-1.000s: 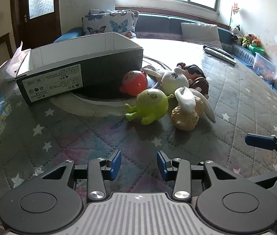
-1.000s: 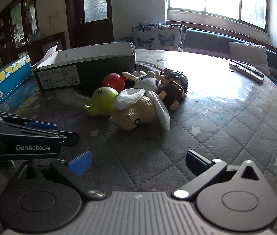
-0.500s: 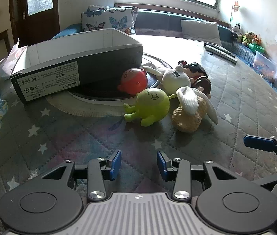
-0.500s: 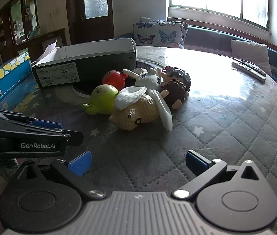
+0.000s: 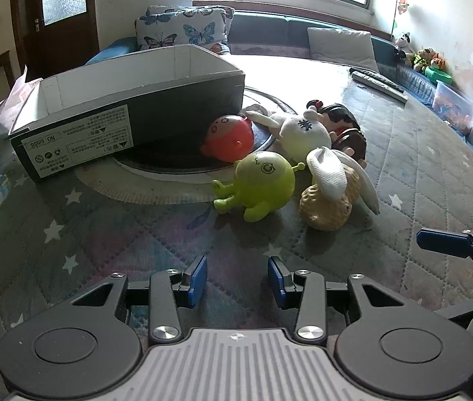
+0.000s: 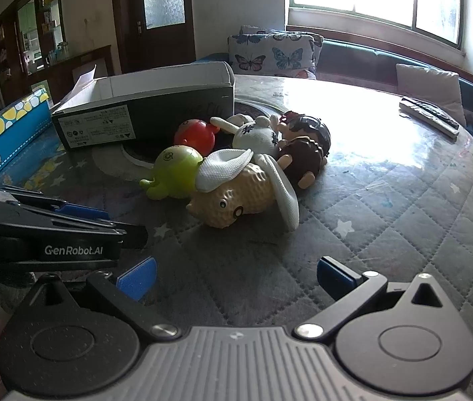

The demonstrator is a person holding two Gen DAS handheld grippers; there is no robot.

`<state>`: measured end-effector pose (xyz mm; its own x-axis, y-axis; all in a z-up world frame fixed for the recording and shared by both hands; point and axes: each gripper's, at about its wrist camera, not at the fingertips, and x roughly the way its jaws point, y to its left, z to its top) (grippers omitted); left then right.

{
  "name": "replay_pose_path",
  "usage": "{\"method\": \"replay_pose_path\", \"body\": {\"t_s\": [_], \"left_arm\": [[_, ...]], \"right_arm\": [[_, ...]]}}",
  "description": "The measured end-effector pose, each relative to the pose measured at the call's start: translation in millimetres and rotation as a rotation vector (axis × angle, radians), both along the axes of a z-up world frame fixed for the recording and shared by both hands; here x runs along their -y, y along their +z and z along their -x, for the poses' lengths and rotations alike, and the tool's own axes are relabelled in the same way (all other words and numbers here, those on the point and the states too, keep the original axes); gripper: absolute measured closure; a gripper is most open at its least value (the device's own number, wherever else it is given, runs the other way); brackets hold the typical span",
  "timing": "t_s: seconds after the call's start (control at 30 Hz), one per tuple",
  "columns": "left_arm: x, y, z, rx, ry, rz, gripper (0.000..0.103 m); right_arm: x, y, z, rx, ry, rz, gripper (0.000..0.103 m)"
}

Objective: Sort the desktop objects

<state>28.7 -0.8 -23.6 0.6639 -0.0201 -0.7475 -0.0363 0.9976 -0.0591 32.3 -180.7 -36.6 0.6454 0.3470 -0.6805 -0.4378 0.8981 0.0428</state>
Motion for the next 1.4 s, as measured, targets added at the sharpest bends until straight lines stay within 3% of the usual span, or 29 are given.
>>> {"method": "replay_pose_path", "body": {"t_s": [1.4], "left_arm": [[-11, 6, -41, -0.011, -0.056, 0.005, 0.061]], "right_arm": [[-5, 0, -38, -0.035, -0.012, -0.010, 0.001]]}}
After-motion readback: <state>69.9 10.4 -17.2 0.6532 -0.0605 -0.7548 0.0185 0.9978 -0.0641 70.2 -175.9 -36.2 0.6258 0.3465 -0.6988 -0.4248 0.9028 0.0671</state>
